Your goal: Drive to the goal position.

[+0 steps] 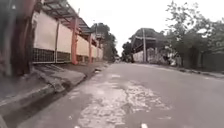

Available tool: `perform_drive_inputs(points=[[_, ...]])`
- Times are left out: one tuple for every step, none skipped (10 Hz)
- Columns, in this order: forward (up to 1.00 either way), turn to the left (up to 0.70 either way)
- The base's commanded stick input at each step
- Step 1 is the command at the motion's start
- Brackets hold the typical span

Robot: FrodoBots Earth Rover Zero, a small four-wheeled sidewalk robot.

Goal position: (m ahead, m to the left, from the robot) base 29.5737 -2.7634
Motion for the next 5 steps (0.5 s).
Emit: perform_drive_inputs(points=[[1.0, -0.03], [1.0, -0.03], [1.0, -0.03], [1.0, -0.03], [1.0, -0.03]])
